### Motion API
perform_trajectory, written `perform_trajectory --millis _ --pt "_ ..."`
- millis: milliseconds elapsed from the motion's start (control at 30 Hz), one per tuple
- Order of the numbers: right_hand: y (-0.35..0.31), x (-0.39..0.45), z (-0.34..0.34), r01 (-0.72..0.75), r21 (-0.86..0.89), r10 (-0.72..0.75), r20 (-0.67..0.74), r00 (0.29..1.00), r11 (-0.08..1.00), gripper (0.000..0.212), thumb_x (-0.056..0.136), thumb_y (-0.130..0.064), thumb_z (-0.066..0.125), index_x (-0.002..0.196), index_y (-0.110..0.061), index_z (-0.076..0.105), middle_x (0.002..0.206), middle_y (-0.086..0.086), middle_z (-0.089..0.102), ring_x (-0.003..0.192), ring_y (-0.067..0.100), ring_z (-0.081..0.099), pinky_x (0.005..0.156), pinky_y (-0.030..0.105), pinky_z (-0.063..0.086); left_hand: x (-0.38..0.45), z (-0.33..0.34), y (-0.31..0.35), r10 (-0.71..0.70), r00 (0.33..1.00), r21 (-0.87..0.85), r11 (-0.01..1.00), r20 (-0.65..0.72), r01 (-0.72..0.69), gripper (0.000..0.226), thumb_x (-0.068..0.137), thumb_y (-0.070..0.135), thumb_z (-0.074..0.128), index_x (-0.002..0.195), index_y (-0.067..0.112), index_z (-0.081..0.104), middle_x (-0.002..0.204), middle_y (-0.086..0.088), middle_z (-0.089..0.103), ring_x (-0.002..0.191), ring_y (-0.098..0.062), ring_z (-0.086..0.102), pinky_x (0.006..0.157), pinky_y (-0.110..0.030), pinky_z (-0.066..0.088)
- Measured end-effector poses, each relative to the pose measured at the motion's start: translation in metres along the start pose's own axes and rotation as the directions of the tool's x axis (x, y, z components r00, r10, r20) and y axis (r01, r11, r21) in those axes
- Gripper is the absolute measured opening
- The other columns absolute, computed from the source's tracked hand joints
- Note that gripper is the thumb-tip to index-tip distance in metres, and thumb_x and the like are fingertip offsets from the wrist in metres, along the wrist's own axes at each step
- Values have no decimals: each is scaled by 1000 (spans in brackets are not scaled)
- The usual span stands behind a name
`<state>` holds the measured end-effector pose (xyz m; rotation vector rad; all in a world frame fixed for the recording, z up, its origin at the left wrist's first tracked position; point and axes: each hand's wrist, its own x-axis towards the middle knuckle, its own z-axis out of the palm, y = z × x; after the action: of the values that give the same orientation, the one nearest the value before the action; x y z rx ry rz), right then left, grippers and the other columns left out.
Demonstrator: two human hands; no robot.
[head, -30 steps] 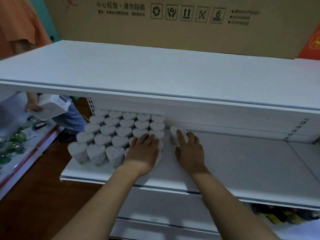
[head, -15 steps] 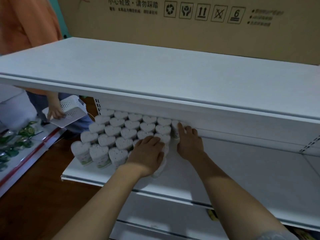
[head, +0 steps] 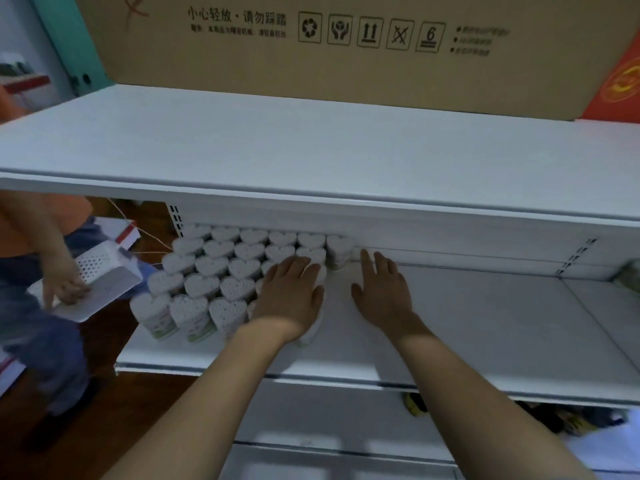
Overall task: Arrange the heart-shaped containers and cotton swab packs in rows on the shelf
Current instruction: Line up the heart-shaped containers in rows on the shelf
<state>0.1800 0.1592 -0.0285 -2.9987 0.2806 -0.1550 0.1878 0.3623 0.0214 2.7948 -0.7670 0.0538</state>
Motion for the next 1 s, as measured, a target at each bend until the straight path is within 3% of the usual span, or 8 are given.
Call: perform_trajectory --millis 200,300,367,500,667,733,1000 --pt "18 -63 -18 -104 -3 104 -33 994 995 70 103 -48 36 159 -15 10 164 14 14 151 31 14 119 43 19 -5 8 40 85 996 -69 994 -2 -85 56 104 43 36 153 16 33 162 -7 27 150 -26 18 122 -43 13" --pt "39 -99 -32 -151 17 152 -115 982 988 65 95 -44 46 146 -4 45 146 23 47 134 42 46 104 53 45 -5 15 77 130 992 -91 987 -2 -129 56 103 43 39 153 16 34 162 -5 27 151 -25 17 123 -43 9" --pt "66 -123 -39 -193 4 192 -139 972 981 65 87 -44 51 137 -2 55 135 25 57 124 44 55 95 53 50 -9 20 108 178 984 -96 979 -23 -180 56 102 42 43 150 14 40 159 -8 34 149 -27 22 122 -45 14" --pt "125 -174 -61 -305 -16 292 -251 923 952 65 90 -40 58 143 -3 47 140 23 51 133 42 43 105 50 41 -21 29 178 291 957 -76 954 -5 -291 54 102 39 43 150 14 39 158 -7 33 148 -27 22 122 -44 13" --pt "219 -228 -78 -405 28 394 -302 868 914 60 88 -40 55 134 -1 56 131 24 57 128 43 48 104 52 44 -27 48 277 359 933 -99 928 -15 -359 53 101 38 42 149 16 39 158 -6 34 148 -26 22 121 -43 13" --pt "260 -247 -86 -422 30 409 -315 856 906 57 88 -38 61 131 -1 58 130 23 58 128 43 48 103 52 44 -27 59 324 371 928 -129 920 -11 -370 53 102 38 42 150 16 38 158 -6 33 148 -26 21 121 -42 13" --pt "411 -277 -116 -442 -10 420 -287 861 897 58 91 -39 56 136 -3 54 134 21 55 132 41 44 108 52 40 -13 91 466 366 931 -167 918 3 -360 53 102 38 41 150 15 38 156 -6 35 146 -26 25 120 -42 17"
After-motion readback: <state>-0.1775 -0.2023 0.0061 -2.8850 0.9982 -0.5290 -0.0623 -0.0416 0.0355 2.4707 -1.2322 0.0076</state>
